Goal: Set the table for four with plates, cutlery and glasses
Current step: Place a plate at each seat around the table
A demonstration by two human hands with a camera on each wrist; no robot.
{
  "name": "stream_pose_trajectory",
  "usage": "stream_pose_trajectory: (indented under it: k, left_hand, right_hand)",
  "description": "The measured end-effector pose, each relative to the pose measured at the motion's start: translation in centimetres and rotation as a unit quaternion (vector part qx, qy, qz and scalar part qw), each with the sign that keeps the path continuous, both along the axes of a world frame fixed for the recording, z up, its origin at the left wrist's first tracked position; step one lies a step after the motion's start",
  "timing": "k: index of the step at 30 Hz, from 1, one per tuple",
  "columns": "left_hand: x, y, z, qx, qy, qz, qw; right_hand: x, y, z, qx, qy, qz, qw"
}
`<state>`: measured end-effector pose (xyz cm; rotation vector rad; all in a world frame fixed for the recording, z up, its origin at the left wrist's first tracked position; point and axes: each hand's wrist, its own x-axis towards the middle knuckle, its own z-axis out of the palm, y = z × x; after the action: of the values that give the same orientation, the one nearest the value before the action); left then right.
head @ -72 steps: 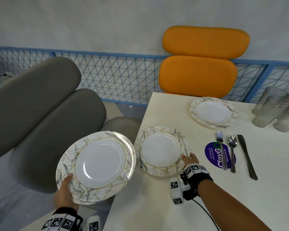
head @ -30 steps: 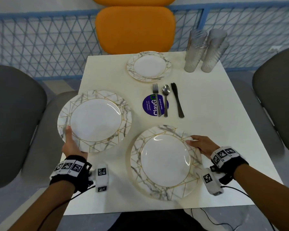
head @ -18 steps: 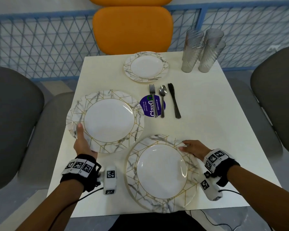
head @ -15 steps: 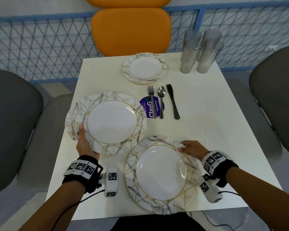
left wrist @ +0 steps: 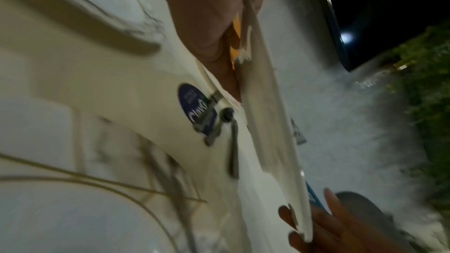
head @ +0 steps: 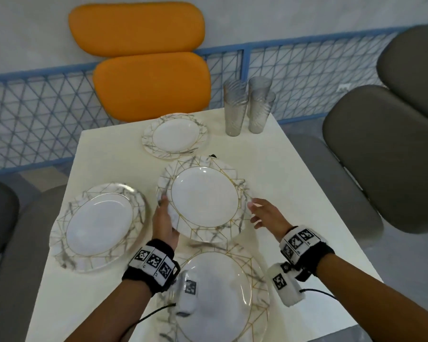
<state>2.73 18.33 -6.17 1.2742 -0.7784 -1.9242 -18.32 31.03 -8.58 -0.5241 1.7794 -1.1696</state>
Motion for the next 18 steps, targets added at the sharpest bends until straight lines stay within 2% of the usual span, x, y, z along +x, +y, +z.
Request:
stream_pose_trajectory:
  k: [4, 6, 8, 10, 13, 18]
  left_hand:
    - [-6.5, -0.1, -0.3, 0.023, -0.020, -0.076, 0.997]
    - [-9.2, -0.3, -0.7, 0.002, -0.084, -0.128, 0.988]
    - [-11.4, -0.6, -1.0, -0.062, -0.197, -0.201, 0.958]
    - [-13.2, -0.8, -1.1, -0.106, -0.261, -0.253, 0.925]
    - [-15.3, -1.2, -1.9, -0.112, -0.300, -0.303, 0.897]
    - [-17.1, -1.1, -2.4, -0.140, -0.309, -0.345, 0.875]
  right_hand:
    - [-4.4, 1.0, -0.7, 0.006, 0.021, -0.103, 0.994]
    - [-6.9, 1.7, -1.2, 0.008, 0.033, -0.143, 0.989]
    - [-9.5, 2.2, -1.7, 0.015, 0.038, -0.179, 0.983]
    - [-11.6, 2.5, -2.4, 0.034, 0.049, -0.200, 0.978]
    - [-13.8, 2.5, -3.1, 0.067, 0.081, -0.210, 0.972]
    - [-15.6, 2.3, -3.9, 0.092, 0.122, -0.211, 0.965]
